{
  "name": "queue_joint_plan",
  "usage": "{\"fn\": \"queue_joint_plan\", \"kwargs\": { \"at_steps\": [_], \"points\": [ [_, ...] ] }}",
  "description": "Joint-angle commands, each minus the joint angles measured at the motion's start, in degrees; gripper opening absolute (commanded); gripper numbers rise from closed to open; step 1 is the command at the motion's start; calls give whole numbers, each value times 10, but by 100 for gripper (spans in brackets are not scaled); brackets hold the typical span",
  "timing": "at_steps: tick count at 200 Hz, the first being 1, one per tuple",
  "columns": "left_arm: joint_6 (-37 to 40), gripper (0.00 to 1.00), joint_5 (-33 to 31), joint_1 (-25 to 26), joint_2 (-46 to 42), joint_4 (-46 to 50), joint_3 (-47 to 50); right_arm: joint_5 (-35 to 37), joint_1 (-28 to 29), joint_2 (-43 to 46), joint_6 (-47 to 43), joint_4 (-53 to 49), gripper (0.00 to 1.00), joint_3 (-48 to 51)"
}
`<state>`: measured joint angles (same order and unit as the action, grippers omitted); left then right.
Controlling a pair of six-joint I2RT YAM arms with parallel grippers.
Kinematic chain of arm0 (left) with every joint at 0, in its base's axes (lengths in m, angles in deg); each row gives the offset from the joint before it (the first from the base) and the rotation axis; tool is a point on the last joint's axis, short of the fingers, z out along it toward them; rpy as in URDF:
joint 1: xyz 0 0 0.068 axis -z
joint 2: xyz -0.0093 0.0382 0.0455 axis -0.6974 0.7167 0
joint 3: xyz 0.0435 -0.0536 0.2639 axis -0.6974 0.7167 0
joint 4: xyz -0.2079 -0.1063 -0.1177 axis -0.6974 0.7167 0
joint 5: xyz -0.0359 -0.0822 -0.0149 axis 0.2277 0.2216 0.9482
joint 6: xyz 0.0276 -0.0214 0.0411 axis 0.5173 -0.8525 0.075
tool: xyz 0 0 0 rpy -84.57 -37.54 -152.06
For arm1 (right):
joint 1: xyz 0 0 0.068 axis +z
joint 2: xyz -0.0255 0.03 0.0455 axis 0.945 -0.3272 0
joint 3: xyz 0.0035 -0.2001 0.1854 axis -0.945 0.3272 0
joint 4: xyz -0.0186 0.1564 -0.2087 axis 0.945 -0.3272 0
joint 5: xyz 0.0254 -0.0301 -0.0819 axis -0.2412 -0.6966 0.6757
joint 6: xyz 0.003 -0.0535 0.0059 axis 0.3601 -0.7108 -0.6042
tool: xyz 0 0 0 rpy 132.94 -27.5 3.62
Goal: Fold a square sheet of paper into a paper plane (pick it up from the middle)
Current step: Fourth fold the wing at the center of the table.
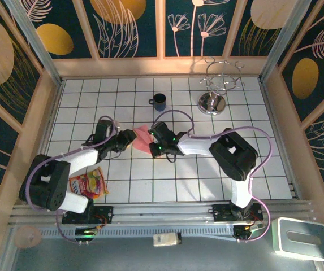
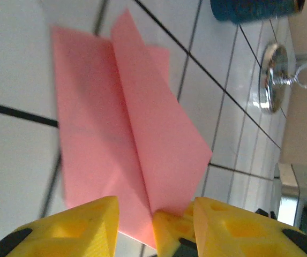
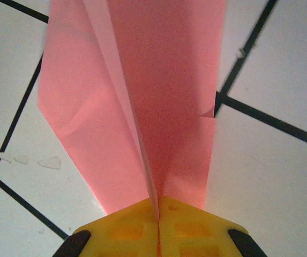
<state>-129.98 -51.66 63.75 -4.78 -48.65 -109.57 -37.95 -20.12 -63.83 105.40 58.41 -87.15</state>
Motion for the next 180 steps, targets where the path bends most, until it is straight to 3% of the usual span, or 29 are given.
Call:
{"fn": "queue_joint_plan", "kwargs": {
  "at_steps": [1,80,180],
  "points": [
    [-40,38,24,32,33,-83,-3,14,-7,31,34,-45,8,17],
    [-48,27,8,74,90,-95,-8,-67,-39,45,85,-31,8,54],
    [-13,27,3,75,140,-44,-46,-188,-77,42,84,15,10,69]
  ]
}}
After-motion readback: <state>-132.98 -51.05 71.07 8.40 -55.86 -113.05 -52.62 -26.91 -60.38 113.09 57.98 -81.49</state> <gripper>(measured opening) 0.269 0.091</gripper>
